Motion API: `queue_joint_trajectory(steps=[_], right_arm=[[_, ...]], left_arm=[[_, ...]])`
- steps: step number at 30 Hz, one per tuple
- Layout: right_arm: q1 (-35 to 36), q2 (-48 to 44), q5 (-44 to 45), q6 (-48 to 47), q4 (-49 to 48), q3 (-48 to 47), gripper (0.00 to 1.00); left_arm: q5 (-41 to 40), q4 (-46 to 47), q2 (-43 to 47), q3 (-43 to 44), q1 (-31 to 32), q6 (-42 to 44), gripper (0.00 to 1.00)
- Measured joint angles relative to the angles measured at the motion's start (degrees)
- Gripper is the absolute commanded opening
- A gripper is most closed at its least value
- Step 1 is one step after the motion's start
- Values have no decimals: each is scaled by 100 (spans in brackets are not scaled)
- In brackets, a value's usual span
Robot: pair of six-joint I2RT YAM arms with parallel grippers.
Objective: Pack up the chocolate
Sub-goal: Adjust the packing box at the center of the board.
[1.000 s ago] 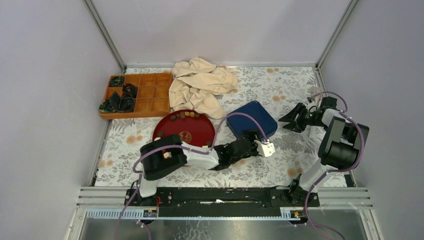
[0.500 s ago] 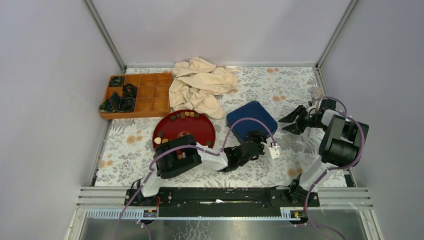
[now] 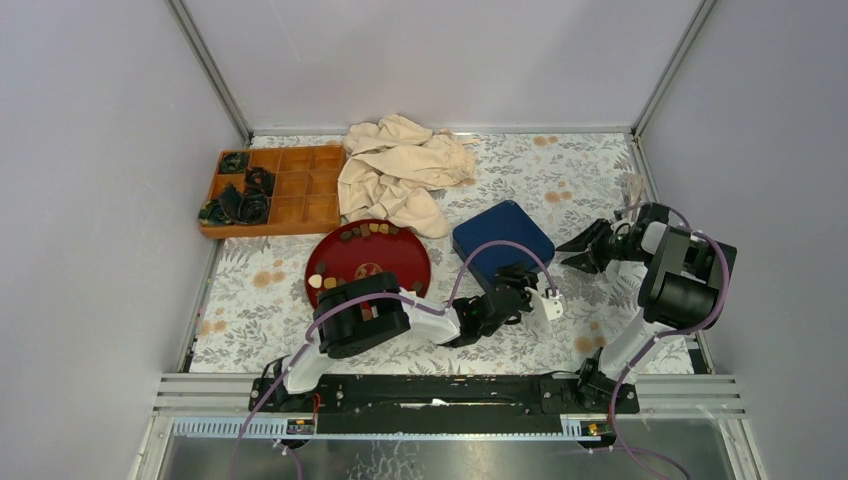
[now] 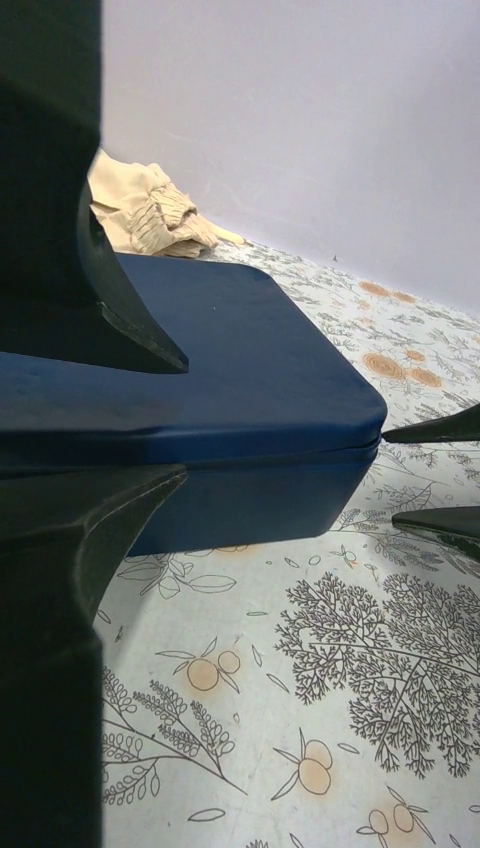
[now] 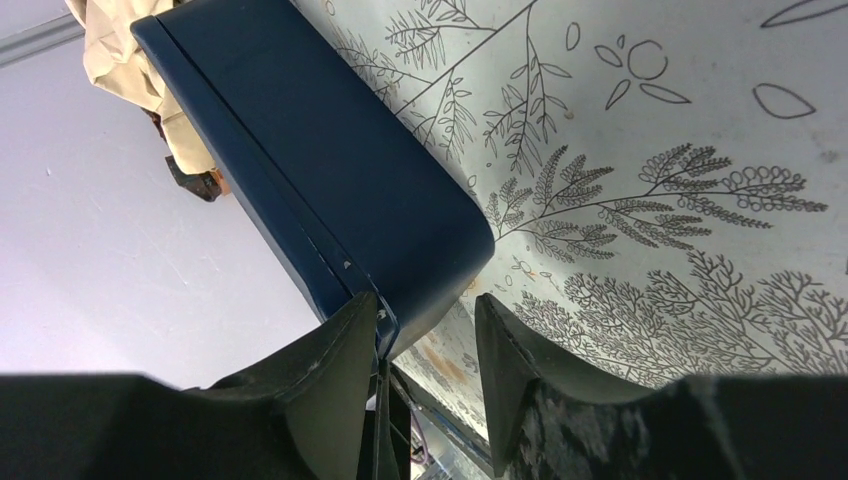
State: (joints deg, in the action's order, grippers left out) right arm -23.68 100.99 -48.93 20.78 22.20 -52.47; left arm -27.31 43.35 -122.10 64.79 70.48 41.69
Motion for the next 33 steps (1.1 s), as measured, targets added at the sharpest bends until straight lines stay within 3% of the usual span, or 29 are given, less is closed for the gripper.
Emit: queue_joint_trajectory(steps=[33], right_arm=[[72, -234, -107, -997, 608, -94, 49]], left_arm=[[55, 11, -4, 0, -2, -190, 42]])
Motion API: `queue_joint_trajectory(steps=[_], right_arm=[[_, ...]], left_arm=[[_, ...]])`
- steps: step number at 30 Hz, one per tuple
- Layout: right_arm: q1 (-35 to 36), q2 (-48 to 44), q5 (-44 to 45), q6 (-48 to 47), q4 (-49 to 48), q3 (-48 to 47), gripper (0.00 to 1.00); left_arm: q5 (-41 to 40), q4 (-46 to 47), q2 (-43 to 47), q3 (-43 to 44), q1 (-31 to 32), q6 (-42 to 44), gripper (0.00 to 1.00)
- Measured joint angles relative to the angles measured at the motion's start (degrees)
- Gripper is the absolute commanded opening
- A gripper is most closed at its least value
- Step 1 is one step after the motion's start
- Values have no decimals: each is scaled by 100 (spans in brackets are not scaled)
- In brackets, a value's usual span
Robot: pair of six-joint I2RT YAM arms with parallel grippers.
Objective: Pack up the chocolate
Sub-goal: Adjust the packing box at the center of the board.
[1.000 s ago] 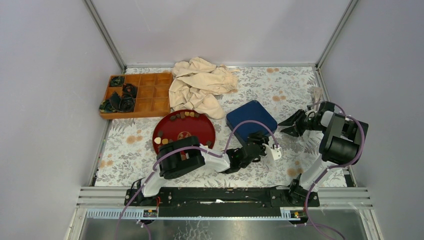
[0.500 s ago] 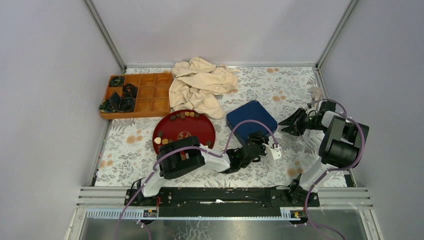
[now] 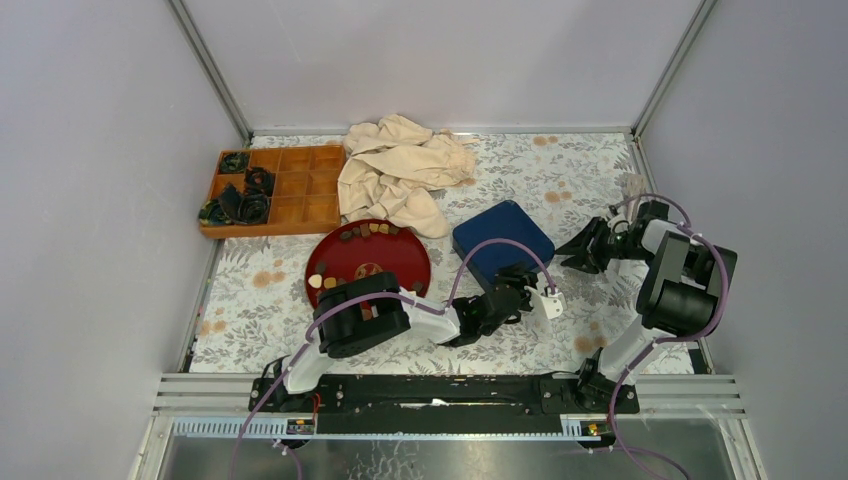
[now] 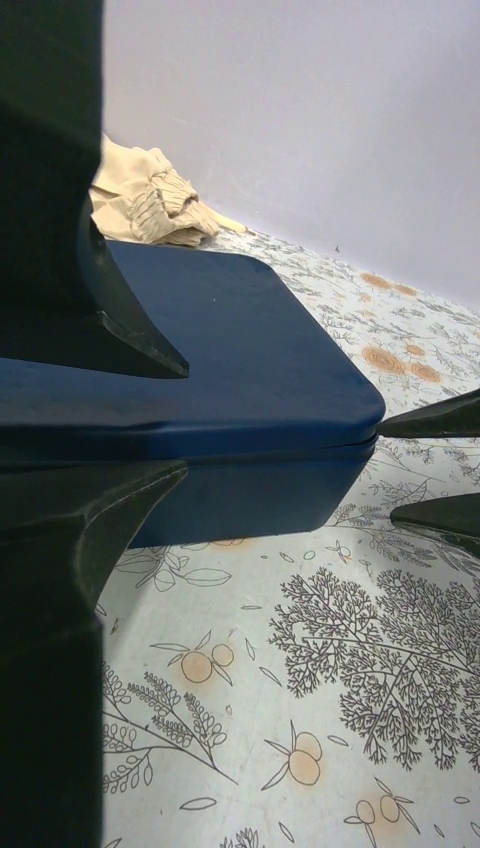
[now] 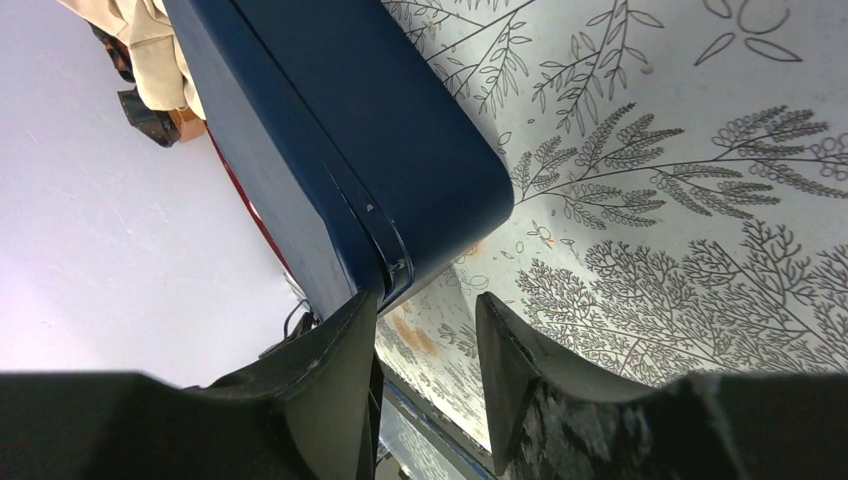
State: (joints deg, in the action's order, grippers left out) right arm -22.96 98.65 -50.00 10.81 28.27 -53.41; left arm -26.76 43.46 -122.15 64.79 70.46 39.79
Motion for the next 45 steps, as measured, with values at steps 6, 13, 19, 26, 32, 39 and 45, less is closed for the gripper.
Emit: queue_joint_trajectory(steps=[6, 13, 19, 26, 32, 39, 45], right_arm=[[133, 0, 153, -52, 0, -22, 50], [210, 0, 442, -48, -4, -109, 49], [232, 0, 595, -22, -35, -118, 49], [262, 0, 645, -31, -42, -201, 49], [321, -44, 741, -55, -37, -203, 49], [511, -245, 957, -94, -39, -205, 49], [608, -315, 1163, -109, -31, -269, 49]], left_arm=[[46, 2, 0, 0, -11, -22, 42], [94, 2, 0, 0, -11, -31, 41], [136, 2, 0, 0, -17, -42, 41], [225, -4, 0, 0, -39, -68, 40], [247, -17, 0, 0, -44, -74, 40], [302, -20, 0, 0, -50, -114, 40], [343, -20, 0, 0, -50, -146, 39]])
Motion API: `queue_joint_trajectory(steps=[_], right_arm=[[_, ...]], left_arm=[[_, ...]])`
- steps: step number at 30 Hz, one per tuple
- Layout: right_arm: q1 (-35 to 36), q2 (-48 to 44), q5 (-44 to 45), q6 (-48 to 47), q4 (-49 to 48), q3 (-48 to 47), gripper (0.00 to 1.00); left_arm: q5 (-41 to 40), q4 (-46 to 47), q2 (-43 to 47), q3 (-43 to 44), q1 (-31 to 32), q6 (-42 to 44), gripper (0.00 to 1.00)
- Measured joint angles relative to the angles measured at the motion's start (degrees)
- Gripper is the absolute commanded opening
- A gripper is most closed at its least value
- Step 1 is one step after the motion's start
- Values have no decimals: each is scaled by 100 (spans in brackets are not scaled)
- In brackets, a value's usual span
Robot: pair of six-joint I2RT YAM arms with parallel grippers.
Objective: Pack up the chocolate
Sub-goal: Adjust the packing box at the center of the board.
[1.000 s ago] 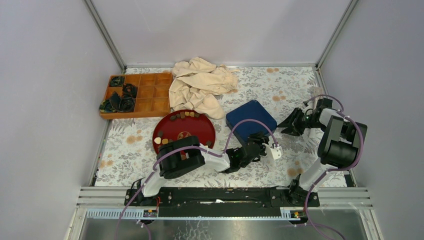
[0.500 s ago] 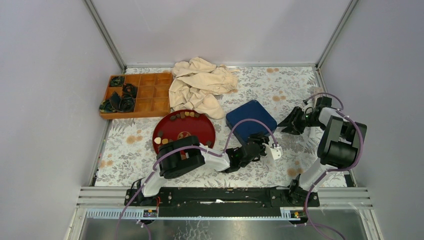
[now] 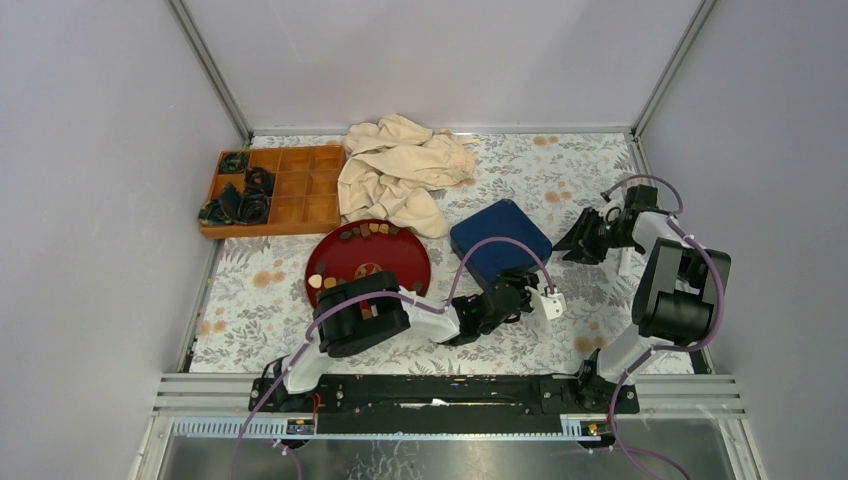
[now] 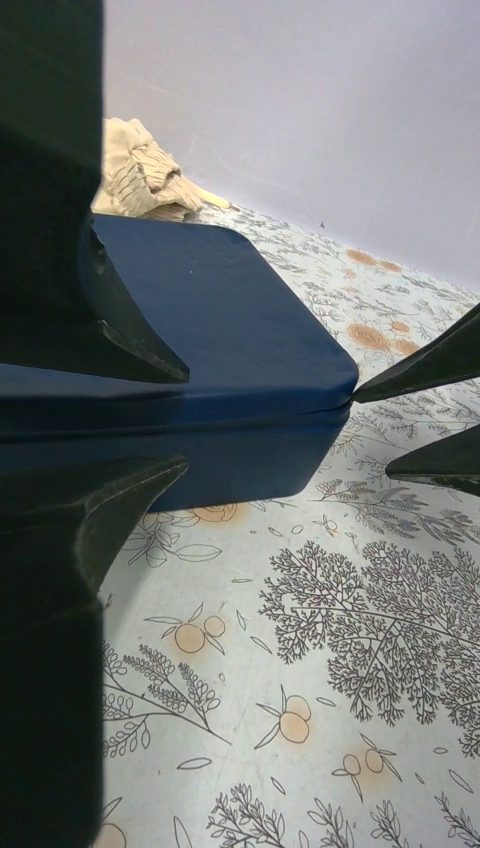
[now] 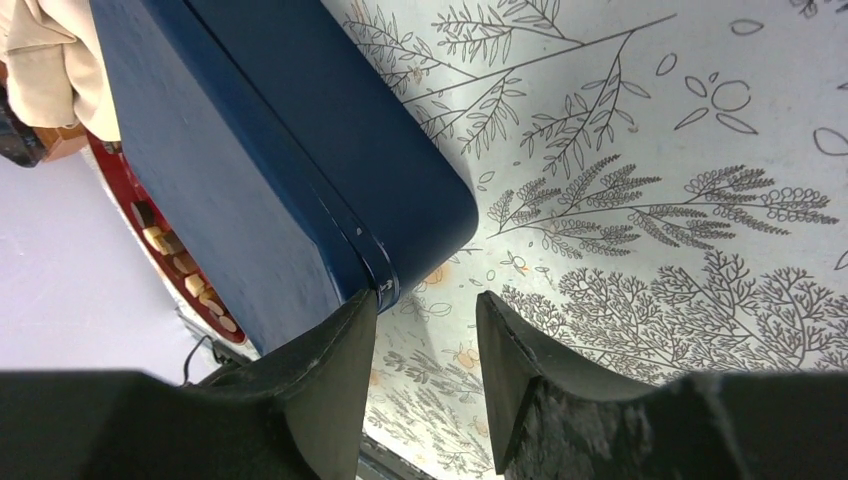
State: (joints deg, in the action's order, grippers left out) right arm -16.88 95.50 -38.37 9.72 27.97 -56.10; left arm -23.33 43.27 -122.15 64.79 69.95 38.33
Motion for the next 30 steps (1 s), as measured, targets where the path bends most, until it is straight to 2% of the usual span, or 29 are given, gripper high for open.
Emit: queue_joint_trajectory(steps=[13, 30], right_arm=[[332, -4, 529, -74, 0, -173, 49], [579, -4, 876, -94, -70, -295, 48]], left_arm=[[107, -7, 0, 0, -92, -142, 37], [251, -79, 83, -33, -289, -424, 28]])
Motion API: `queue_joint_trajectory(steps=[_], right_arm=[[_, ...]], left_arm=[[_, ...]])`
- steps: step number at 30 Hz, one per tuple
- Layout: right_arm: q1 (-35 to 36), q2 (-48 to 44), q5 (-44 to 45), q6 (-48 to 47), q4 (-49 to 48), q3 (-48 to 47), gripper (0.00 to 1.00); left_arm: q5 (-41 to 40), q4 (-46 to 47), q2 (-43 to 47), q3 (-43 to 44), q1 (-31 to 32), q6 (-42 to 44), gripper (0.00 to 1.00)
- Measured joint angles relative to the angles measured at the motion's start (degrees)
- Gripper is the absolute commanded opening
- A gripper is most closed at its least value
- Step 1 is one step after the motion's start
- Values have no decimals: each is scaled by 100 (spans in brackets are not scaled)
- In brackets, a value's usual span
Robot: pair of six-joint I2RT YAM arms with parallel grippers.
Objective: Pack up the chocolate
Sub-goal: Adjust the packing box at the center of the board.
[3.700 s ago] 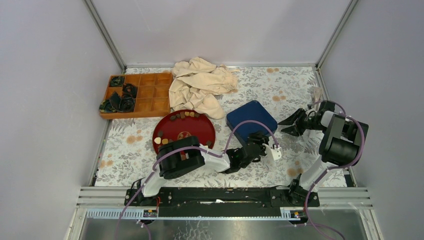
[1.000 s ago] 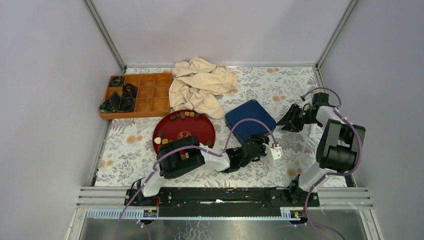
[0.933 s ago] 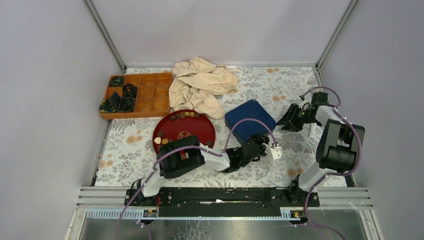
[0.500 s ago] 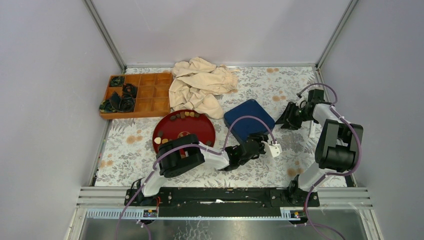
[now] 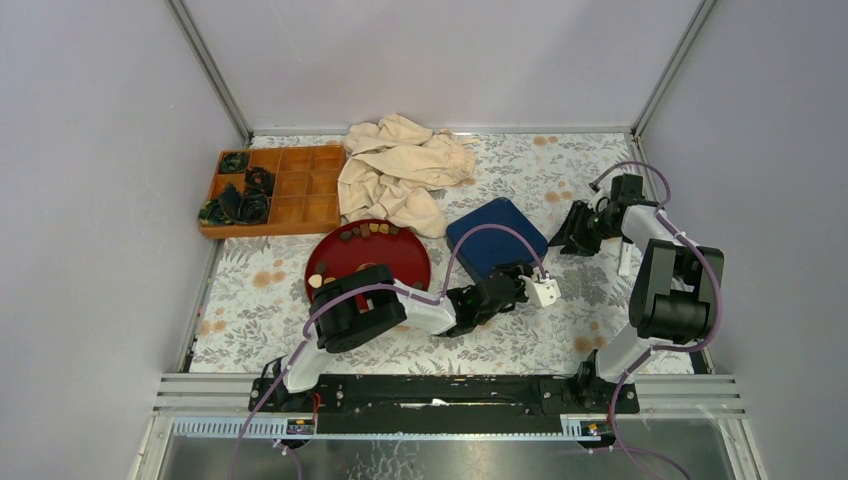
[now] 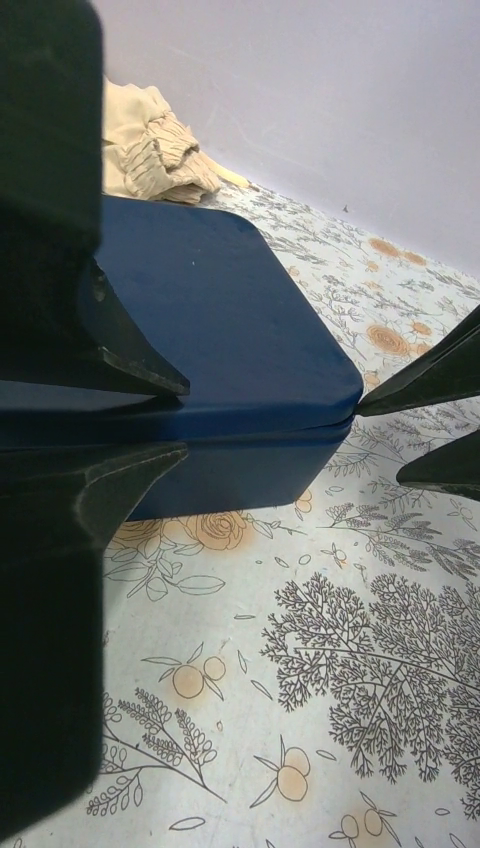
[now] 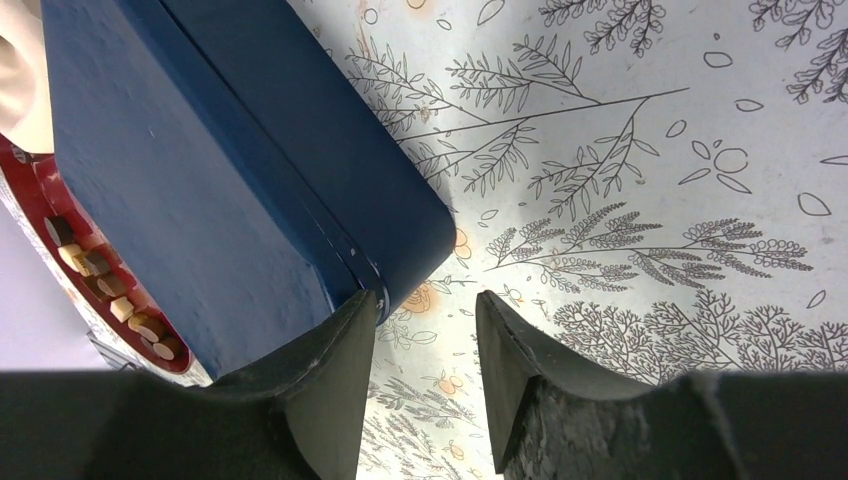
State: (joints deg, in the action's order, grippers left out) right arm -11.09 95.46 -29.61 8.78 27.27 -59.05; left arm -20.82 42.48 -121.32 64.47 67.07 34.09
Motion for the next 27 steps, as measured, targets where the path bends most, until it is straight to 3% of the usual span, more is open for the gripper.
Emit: queue_joint_trajectory(steps=[16, 27], right_arm=[[240, 39, 492, -136, -52, -24, 47], [243, -28, 369, -166, -94, 2, 51]], left_arm=[[-243, -96, 0, 13, -2, 348, 20], [-275, -181, 2, 55, -24, 431, 18]])
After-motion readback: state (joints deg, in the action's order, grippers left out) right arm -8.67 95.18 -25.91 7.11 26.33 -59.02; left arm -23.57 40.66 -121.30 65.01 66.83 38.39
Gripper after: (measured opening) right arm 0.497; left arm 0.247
